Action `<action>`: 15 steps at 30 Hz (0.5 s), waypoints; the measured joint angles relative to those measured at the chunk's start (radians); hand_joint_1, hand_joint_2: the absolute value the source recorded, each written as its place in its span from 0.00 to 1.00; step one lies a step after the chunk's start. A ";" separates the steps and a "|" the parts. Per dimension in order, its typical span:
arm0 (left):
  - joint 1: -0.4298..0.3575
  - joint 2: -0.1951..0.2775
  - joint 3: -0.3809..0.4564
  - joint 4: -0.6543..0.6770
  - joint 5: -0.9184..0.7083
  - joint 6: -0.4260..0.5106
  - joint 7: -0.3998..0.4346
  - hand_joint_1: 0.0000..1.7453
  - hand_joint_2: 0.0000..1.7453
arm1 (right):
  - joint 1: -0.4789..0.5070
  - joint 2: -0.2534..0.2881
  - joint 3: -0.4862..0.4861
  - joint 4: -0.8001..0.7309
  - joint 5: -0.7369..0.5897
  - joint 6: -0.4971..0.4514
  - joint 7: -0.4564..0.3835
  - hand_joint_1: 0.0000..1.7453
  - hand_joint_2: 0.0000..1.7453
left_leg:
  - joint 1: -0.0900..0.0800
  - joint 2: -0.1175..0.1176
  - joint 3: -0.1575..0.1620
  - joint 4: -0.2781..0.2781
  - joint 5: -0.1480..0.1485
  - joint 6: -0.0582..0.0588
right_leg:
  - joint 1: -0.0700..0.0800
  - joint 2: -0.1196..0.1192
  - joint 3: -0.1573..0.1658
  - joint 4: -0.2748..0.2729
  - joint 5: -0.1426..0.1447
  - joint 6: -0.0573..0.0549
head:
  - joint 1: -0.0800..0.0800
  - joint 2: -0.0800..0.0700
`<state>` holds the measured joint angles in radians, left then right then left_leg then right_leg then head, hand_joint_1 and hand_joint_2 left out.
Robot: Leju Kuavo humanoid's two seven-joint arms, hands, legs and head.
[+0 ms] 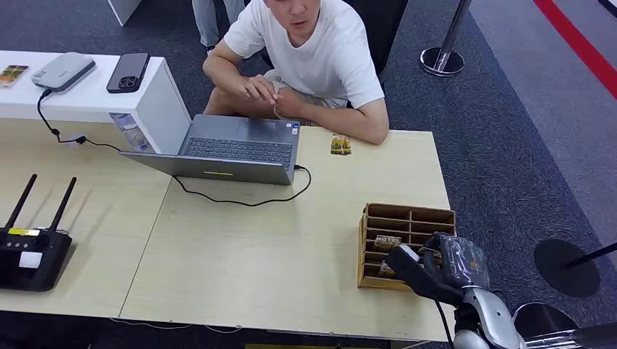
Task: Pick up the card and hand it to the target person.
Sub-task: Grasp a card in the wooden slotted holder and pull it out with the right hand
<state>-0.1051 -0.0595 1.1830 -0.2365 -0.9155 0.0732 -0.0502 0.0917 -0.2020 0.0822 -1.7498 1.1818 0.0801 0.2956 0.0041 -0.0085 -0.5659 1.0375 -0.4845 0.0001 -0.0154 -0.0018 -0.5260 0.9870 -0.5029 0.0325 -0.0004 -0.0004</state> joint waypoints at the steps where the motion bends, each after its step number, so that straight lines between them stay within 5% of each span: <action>1: 0.000 0.000 0.000 0.000 0.000 0.000 -0.002 0.00 0.67 | 0.000 0.000 0.000 0.000 0.000 0.000 0.000 0.78 1.00 | 0.000 0.000 0.000 0.000 0.000 0.000 | 0.000 0.000 0.000 0.000 0.000 0.000 | 0.000 0.000; 2: 0.000 0.000 0.000 0.000 0.000 0.000 -0.003 0.00 0.75 | 0.000 0.000 0.000 0.000 0.000 0.000 0.000 0.78 1.00 | 0.000 0.000 0.000 0.000 0.000 0.000 | 0.000 0.000 0.000 0.000 0.000 0.000 | 0.000 0.000; 3: 0.000 0.000 0.000 0.000 0.000 0.000 -0.005 0.00 1.00 | 0.000 0.000 0.000 0.000 0.001 0.000 0.000 0.78 1.00 | 0.000 0.000 0.000 0.000 0.000 0.000 | 0.000 0.000 0.000 0.000 0.000 0.000 | 0.000 0.000; 15: 0.000 0.000 0.001 0.000 0.000 0.001 -0.014 0.00 1.00 | -0.001 0.001 0.001 0.000 0.007 0.000 -0.002 0.76 1.00 | 0.000 0.000 0.000 0.000 0.000 0.000 | 0.000 0.000 0.000 0.000 0.000 0.000 | 0.000 0.000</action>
<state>-0.1049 -0.0595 1.1843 -0.2365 -0.9152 0.0741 -0.0647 0.0907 -0.2014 0.0831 -1.7498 1.1885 0.0803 0.2938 0.0041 -0.0086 -0.5659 1.0375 -0.4845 0.0001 -0.0154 -0.0019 -0.5259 0.9870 -0.5029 0.0325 -0.0004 -0.0004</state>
